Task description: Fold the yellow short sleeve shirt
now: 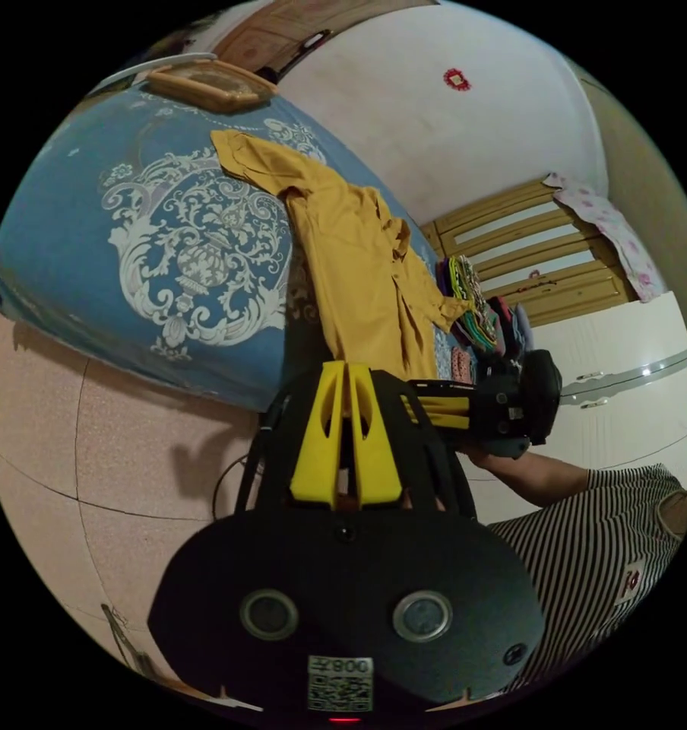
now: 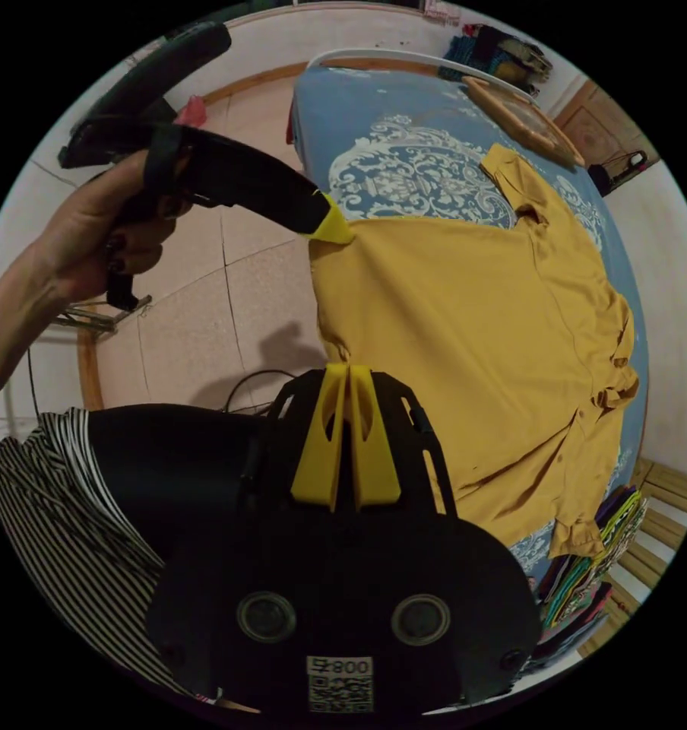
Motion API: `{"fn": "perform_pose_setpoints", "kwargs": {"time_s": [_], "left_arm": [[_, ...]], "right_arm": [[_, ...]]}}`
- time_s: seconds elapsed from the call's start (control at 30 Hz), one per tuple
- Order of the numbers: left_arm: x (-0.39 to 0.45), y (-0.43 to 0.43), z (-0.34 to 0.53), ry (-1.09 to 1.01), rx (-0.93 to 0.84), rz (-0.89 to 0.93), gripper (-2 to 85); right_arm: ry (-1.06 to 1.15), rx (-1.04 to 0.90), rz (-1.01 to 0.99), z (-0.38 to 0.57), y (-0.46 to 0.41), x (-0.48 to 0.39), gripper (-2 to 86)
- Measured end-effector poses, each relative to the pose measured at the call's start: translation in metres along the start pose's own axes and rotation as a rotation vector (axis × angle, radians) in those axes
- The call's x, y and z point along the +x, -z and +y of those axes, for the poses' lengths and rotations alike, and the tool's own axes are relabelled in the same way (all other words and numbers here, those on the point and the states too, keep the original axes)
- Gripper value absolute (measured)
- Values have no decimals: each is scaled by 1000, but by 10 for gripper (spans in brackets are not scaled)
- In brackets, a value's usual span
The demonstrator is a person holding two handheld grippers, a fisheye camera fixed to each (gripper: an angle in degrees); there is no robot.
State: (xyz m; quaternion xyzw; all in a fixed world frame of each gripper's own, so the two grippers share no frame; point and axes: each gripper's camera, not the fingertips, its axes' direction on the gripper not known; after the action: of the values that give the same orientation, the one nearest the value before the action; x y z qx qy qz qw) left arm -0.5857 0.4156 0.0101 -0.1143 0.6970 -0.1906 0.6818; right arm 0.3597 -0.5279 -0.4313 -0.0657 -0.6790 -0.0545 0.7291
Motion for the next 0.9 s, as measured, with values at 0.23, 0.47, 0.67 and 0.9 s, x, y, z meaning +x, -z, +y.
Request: {"fn": "perform_pose_setpoints", "kwargs": {"time_s": [0.23,0.47,0.67,0.9], "left_arm": [[-14,-20,7,54,-60,-60,17],[-14,-48,5,84,-82,-73,58],[10,-59,-2,14,-45,-98,67],[69,-127,-55,-179,-147,-39,74]], "right_arm": [[-2,-39,-37,28,11,-12,3],[-197,-8,-184,96,44,28,10],[-550,169,-360,219,87,108,29],[-720,172,-420,292,99,174,69]]}}
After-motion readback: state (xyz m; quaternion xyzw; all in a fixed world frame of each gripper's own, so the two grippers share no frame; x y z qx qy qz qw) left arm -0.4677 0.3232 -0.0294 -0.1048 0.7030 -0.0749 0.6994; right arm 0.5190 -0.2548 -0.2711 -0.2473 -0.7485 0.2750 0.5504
